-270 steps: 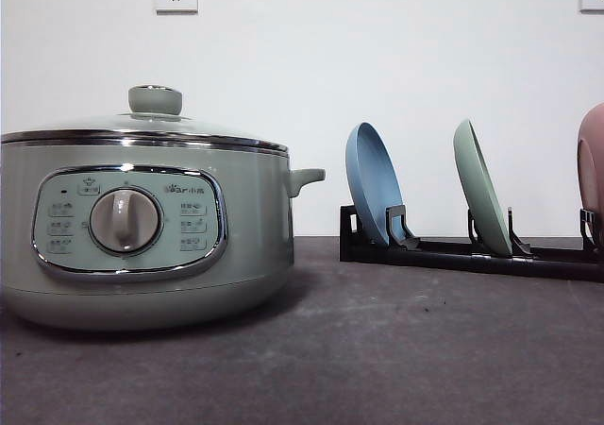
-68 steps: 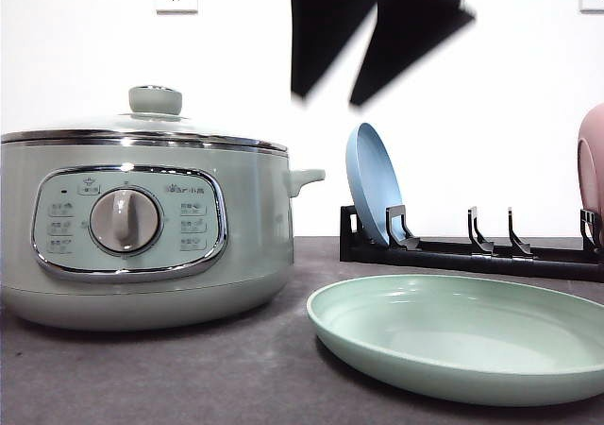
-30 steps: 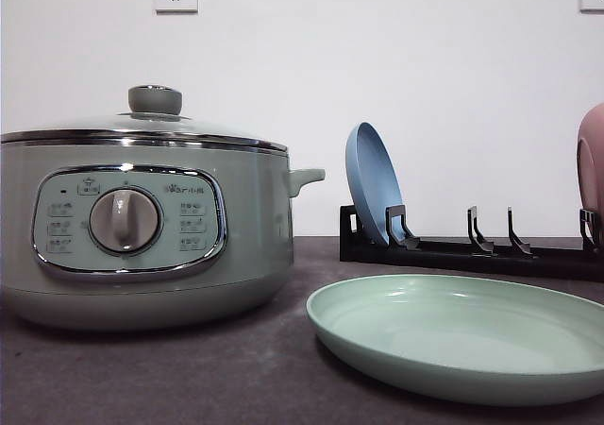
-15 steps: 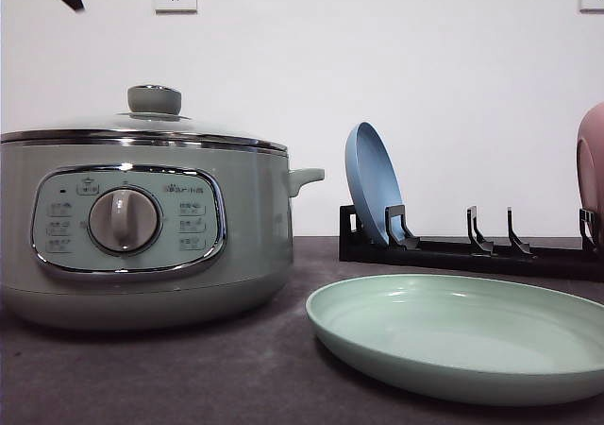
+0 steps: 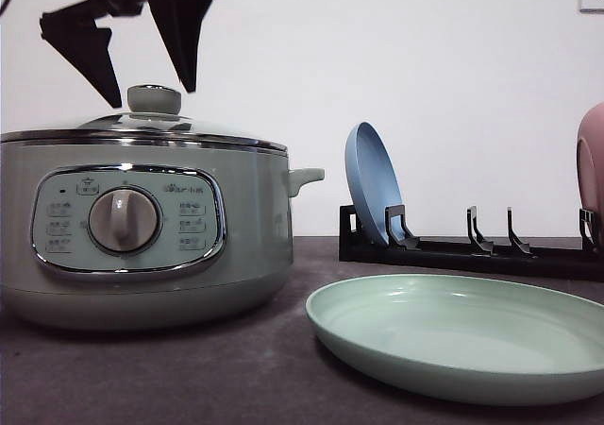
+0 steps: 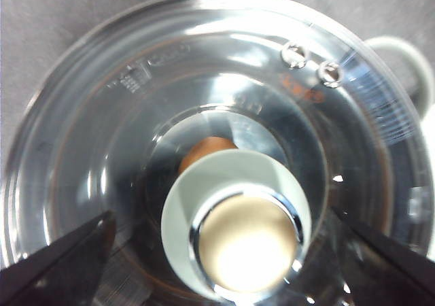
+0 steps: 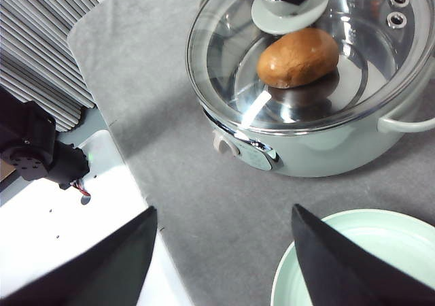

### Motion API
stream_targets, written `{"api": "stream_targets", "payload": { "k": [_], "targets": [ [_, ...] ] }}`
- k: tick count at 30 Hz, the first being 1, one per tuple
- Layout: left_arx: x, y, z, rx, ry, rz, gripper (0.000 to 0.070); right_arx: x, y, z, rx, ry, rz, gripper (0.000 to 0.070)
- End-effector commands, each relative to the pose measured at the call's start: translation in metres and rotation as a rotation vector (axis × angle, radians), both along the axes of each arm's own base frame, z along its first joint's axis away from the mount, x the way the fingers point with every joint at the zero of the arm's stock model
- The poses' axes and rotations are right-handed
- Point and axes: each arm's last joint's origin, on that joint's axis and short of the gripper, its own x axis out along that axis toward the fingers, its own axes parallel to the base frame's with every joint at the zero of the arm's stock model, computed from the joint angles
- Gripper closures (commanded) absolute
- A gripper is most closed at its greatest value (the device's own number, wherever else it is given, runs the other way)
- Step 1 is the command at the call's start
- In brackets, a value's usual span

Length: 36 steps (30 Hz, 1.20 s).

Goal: Transfer potato from steamer to green plate

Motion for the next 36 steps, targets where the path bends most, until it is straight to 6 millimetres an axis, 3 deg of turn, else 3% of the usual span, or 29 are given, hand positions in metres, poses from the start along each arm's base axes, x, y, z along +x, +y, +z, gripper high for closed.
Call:
{"api": "stream_targets", "payload": {
  "k": [1,6,9,14,18,23,32,36],
  "targets": [
    [0.005,-0.005,0.002,0.003,-0.016,-0.013,0.0072,0.002,0.003,0.003,0.003,-0.02,0.012,0.0308],
    [0.007,-0.008,-0.002,0.009,-0.004,-0.017,0.0079,0.002,0.003,0.003,0.003,-0.022,0.013,0.0308],
    [0.007,-0.01,-0.004,0.013,0.004,-0.023,0.0146,0.002,0.003,0.003,0.003,-0.022,0.013,0.0308],
    [0.005,-0.014,-0.004,0.013,0.006,-0.036,0.0177,0.002,0.003,0.003,0.003,-0.022,0.013,0.0308],
    [0.004,-0.016,-0.005,0.014,0.01,-0.04,0.0275,0.002,0.003,0.003,0.003,-0.022,0.013,0.0308],
    [0.003,-0.016,-0.005,0.015,0.016,-0.037,0.0299,0.002,0.003,0.003,0.003,-0.022,0.013,0.0308],
    [0.002,-0.015,-0.005,0.022,0.033,-0.036,0.0525,0.002,0.003,0.003,-0.008,-0.03,-0.002,0.0308],
    [0.002,-0.015,-0.006,0.022,0.034,-0.036,0.0672,0.002,0.003,0.003,-0.009,-0.031,-0.003,0.0308]
  ]
}}
